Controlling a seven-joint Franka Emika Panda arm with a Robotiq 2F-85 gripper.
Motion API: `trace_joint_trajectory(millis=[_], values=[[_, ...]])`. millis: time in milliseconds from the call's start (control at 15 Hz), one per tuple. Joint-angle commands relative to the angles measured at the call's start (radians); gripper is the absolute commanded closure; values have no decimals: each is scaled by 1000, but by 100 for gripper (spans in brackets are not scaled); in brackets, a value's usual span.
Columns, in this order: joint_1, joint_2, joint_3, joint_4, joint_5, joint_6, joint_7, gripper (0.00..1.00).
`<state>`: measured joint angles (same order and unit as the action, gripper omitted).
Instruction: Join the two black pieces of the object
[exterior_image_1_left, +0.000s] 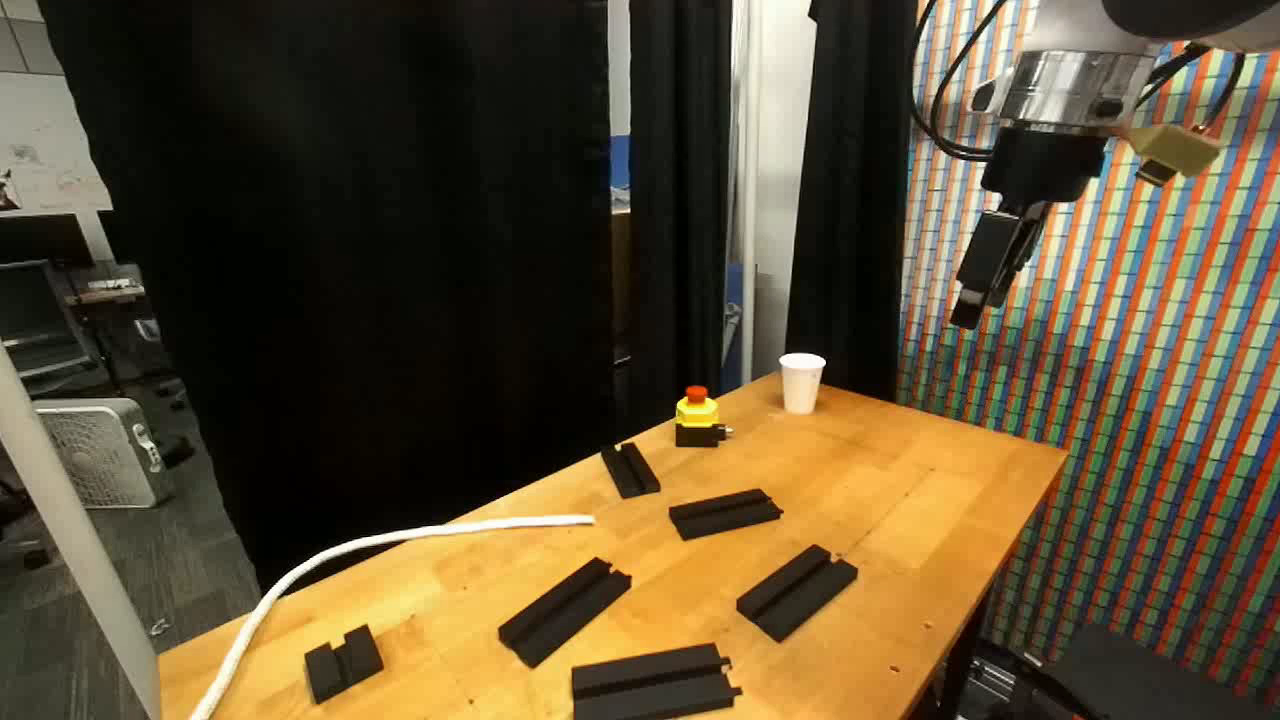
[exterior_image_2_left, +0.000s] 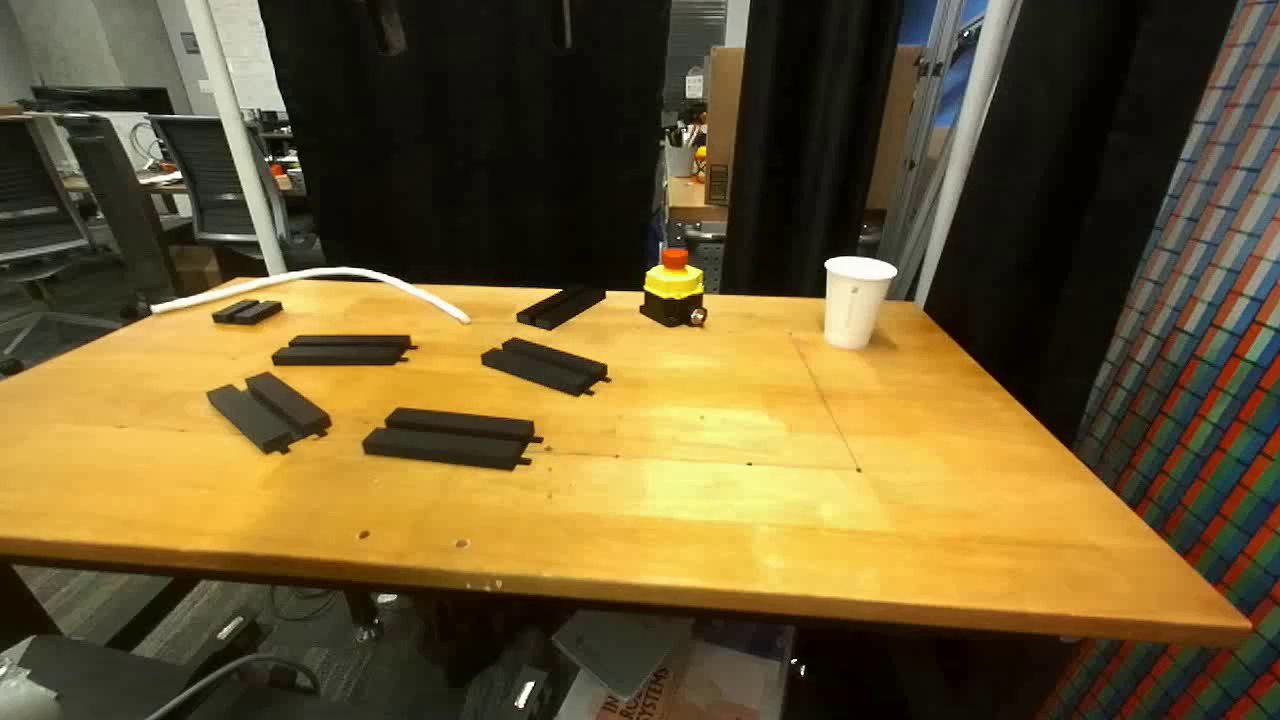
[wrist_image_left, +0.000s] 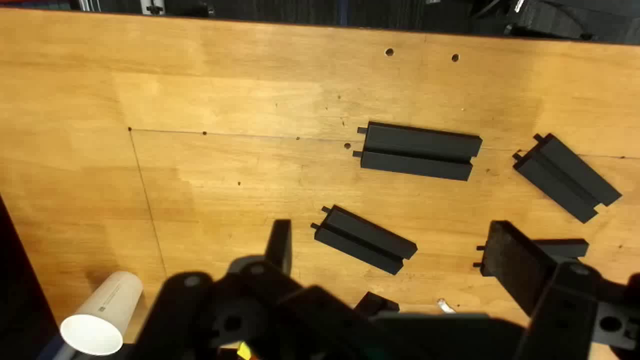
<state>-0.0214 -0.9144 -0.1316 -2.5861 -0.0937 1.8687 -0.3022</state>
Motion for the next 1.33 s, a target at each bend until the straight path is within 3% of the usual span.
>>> trace_joint_trajectory(millis=[0,400,733,1000,1267], values=[[9,0,-6,7,-6,-3,6,0],[2,-3,-1,3,-5,5,24,0],[-53,37,107,-93,7,60,310,0],[-62,112,319,-170,101,134,631,0],[-107,230,652,-172,310,221,958,0]])
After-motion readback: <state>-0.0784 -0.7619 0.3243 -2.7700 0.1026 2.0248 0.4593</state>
